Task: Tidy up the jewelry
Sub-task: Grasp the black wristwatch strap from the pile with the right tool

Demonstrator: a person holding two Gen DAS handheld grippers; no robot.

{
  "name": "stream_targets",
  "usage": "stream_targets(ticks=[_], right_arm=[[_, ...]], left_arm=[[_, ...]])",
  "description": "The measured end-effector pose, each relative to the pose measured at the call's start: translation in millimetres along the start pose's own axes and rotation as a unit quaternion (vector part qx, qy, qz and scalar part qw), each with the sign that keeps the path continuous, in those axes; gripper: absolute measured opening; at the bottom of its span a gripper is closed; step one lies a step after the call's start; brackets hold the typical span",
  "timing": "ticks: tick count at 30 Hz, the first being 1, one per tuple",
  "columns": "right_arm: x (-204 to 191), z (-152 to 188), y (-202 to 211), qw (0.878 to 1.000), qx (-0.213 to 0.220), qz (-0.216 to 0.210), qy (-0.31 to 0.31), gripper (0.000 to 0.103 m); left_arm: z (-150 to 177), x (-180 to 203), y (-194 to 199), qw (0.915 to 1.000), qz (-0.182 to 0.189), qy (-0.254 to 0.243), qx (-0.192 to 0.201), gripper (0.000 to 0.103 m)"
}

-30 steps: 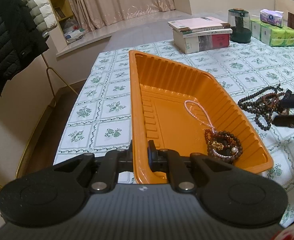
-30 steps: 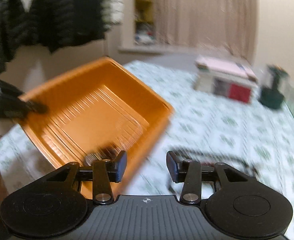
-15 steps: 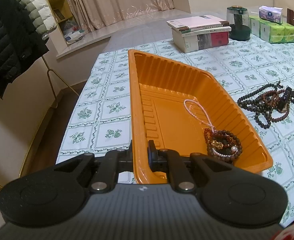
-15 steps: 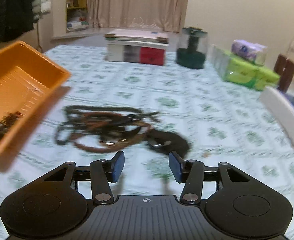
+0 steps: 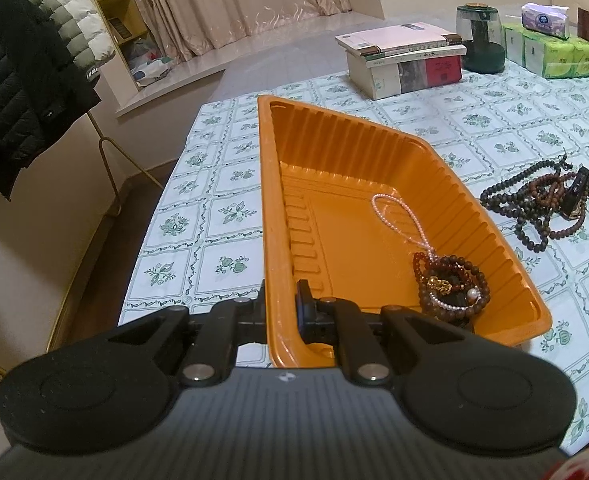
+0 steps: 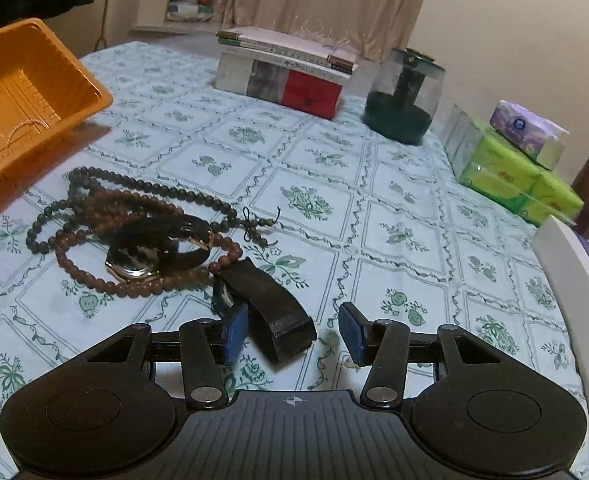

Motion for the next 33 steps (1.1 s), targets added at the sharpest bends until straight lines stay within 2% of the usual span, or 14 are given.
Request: stream_targets(ticks=[2, 4, 12, 18, 22, 33], right_arm=[[-1.9, 0.9, 2.5, 1.000, -0.002, -0.003, -0.001, 0.029], [-5.7, 4.3, 6.8, 1.000, -0.007, -0.001, -0.002, 0.024], [-30.6, 20.9, 45.5, 0.999, -0.002, -0.022, -0.046, 0.023], [-28.3, 22.8, 60.8, 0.995, 0.002, -0.030, -0.099, 0.023], [-31.5, 15.0, 74.9, 0.996, 0.019, -0.014, -0.080, 0.022], [-45.2, -4.0, 95.4, 0.997, 0.038, -0.018, -0.057, 0.022]], left_arm=[[0.2, 0.3, -1.0, 1.0000, -0.001, 0.000, -0.001, 0.010], [0.2, 0.2, -1.3, 1.0000, -0.002, 0.001, -0.002, 0.010], [-0.3, 1.2, -0.2, 1.0000, 0.000, -0.002, 0.002, 0.010], [-0.7, 1.9, 1.3, 1.0000, 0.002, -0.002, 0.004, 0.010], [-0.6, 1.7, 1.1, 1.0000, 0.002, -0.002, 0.004, 0.010], [-1.6, 2.2, 1.8, 1.0000, 0.003, -0.001, 0.005, 0.010]])
Point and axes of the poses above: each gripper's, at about its wrist camera, not at the fingertips, and y roughly against the way its jaws point, x to its right, z to its underside, the point moved 4 cm from there along -y, roughly the way its jaws point, and after that the axes turned 2 degrees about -y, right-handed, at the moved point
